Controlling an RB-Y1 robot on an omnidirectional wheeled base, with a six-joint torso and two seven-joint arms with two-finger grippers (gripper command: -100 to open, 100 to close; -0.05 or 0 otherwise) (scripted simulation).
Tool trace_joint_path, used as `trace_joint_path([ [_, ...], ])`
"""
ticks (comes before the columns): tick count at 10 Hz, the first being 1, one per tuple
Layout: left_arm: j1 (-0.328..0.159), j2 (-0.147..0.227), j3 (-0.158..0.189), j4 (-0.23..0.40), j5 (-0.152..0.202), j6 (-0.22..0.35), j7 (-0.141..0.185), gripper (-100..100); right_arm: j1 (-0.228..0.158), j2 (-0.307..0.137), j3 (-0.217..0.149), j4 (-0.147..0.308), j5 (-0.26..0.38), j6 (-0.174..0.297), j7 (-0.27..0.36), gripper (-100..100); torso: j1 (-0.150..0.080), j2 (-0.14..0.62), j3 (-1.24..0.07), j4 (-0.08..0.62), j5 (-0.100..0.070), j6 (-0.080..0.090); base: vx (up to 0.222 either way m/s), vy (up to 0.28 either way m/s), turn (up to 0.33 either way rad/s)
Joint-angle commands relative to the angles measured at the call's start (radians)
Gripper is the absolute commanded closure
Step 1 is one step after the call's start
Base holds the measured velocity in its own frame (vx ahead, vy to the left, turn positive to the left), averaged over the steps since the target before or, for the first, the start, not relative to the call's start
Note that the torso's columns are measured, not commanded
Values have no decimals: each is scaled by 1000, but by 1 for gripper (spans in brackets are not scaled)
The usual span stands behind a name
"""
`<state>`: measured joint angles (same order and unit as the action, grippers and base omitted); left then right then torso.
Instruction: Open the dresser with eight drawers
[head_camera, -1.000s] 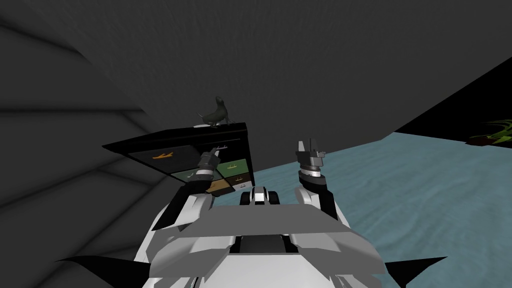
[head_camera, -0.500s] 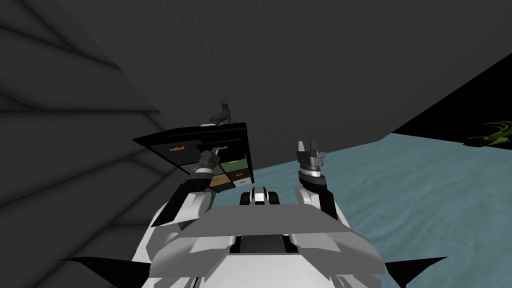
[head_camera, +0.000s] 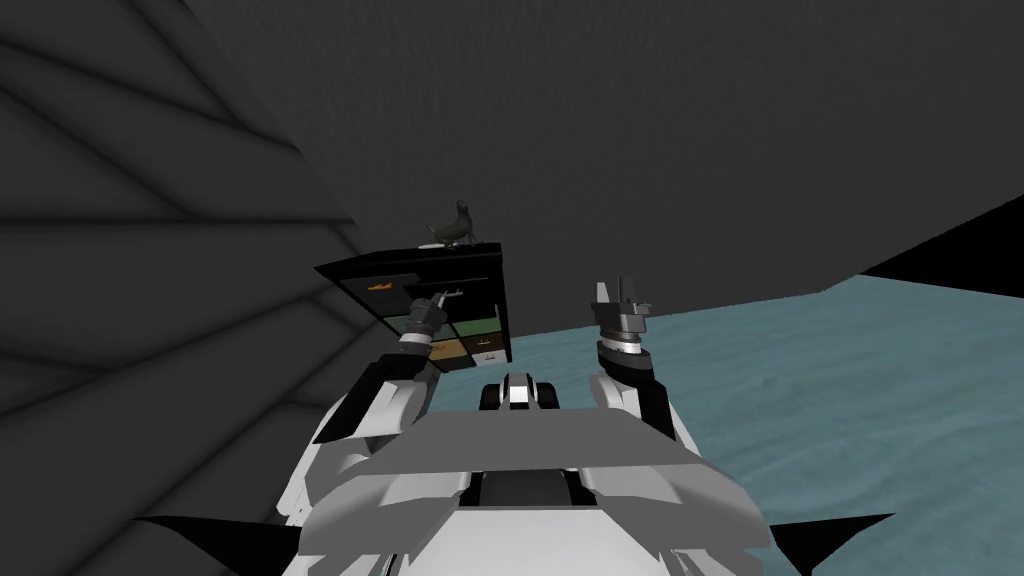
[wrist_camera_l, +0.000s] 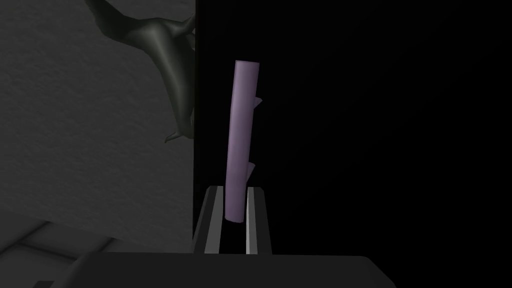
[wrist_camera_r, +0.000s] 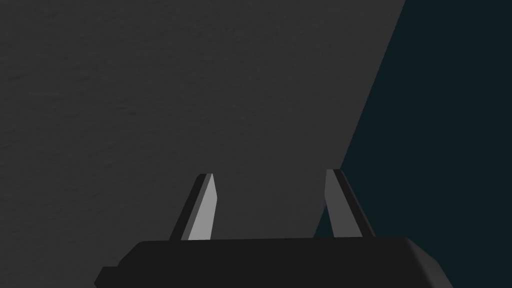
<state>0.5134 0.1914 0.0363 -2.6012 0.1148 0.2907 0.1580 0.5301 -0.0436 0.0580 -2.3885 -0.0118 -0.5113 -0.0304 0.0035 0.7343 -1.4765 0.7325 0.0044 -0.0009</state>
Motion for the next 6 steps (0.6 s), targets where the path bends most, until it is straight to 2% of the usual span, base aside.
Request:
trace_joint_path([
  [1, -45, 54, -43, 19, 32, 36, 4, 100, 0, 0, 0, 0, 0, 0, 0, 0, 1, 0, -1, 1, -1, 2, -39, -27, 427],
  [2, -60, 74, -61, 26, 43, 39, 4, 100, 0, 0, 0, 0, 0, 0, 0, 0, 1, 1, 0, 2, -1, -2, -48, -36, 514],
  [3, -75, 94, -79, 33, 54, 42, 5, 100, 0, 0, 0, 0, 0, 0, 0, 0, 3, 1, 1, 1, 1, -1, -51, -37, 306],
  [4, -109, 95, -55, 21, 62, 64, 14, -100, 0, 0, 0, 0, 0, 0, 0, 0, 3, 0, 0, 1, 0, 0, -26, -28, 143],
  [6, -167, 118, -44, 13, 85, 121, 27, -100, 0, 0, 0, 0, 0, 0, 0, 0, -2, -1, -3, 4, -4, 1, 13, -21, 115],
])
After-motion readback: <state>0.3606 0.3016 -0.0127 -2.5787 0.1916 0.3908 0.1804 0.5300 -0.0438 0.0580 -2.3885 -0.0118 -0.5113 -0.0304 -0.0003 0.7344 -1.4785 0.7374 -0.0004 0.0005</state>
